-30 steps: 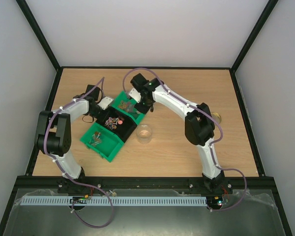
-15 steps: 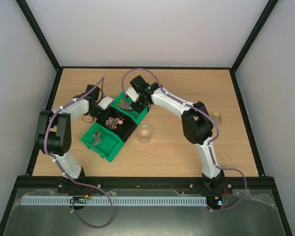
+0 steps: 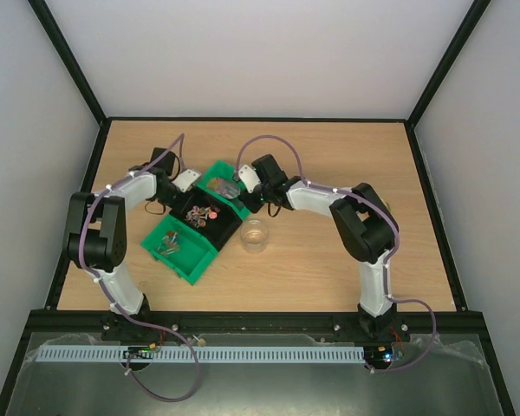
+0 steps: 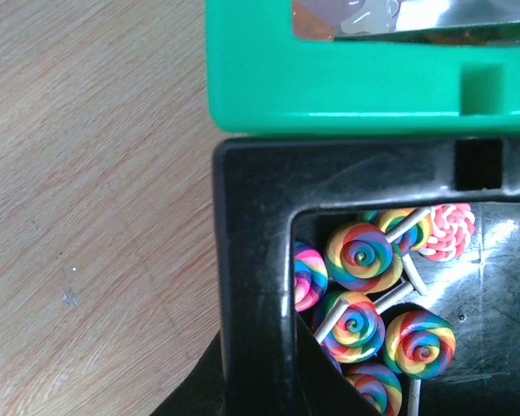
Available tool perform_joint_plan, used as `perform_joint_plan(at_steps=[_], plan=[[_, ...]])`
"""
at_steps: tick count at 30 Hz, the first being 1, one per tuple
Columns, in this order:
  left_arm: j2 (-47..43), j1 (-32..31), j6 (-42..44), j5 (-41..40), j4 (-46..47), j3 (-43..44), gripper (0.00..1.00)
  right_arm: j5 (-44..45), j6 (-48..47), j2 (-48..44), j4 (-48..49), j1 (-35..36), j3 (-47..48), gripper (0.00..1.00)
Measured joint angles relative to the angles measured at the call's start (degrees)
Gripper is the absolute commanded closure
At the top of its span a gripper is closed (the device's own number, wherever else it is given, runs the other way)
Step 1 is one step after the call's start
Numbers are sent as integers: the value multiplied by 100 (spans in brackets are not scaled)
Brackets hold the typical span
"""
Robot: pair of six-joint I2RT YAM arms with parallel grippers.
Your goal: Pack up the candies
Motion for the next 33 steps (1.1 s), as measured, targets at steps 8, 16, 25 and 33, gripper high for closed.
perform_joint_plan(at_steps=[8, 16, 25, 33], plan=[[136, 42, 114, 81, -33, 157, 98, -678, 376, -50, 1316, -306, -710, 99], [240, 79, 173, 146, -31, 273, 98, -1038, 393, -175, 1989, -498, -1187, 99], [264, 116, 205, 210, -35, 293, 98, -1104, 463, -420, 2341, -614, -1620, 99], [308, 151, 212, 247, -46, 334, 98, -1303, 586, -643, 2581, -833, -2028, 99]])
